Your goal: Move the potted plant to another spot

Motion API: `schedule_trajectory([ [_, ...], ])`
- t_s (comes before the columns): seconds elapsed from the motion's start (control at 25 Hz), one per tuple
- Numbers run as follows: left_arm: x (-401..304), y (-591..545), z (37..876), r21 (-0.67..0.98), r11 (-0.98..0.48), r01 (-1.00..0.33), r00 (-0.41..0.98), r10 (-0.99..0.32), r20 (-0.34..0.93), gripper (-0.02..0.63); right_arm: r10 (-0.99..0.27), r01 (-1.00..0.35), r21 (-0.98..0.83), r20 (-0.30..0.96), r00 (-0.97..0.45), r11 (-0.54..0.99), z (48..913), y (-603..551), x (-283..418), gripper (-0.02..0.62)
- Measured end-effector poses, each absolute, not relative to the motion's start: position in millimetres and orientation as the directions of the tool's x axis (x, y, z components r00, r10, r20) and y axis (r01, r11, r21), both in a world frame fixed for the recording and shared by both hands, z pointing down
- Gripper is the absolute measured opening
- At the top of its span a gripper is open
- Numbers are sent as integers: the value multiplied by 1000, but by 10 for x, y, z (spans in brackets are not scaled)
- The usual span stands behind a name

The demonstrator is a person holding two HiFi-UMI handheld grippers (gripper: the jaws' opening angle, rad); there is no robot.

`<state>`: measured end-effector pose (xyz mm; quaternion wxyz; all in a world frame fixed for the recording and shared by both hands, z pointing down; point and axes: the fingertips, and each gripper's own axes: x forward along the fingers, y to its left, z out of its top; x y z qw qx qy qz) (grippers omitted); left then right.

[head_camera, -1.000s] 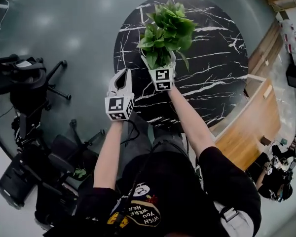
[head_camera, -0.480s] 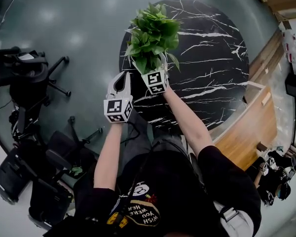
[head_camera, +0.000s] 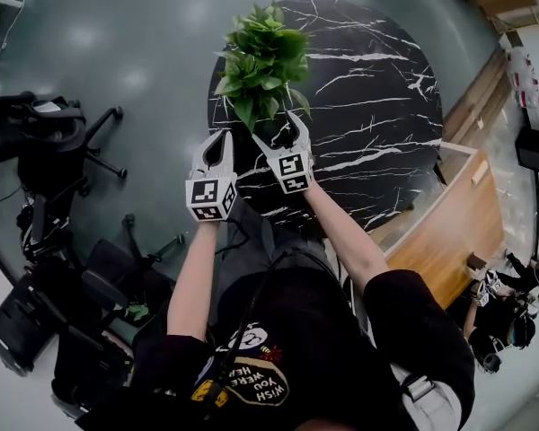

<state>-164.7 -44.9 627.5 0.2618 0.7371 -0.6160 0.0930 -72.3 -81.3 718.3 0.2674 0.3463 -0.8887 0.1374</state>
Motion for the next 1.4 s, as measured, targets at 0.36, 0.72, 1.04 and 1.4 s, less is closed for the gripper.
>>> schedule_trajectory([
  [0.36, -1388, 188, 5330, 219, -148, -964, 233, -869, 436, 3, -518, -682, -287, 476, -711, 672, 5875, 34, -483, 152],
  [0.72, -1124, 541, 4478, 168, -306, -937, 347, -874, 341, 3, -675, -768, -148, 394, -624, 624, 4567, 227, -420, 35],
  [1.04, -937, 553, 3920, 118, -295, -948, 316, -915, 252, 3, -724, -783, -125, 315, -614, 610, 4123, 454, -372, 2],
  [1.4, -853, 735, 3917, 118, -285, -951, 307, -914, 265, 3, -730, -785, -133, 302, -613, 605, 4016, 585, -280, 2],
])
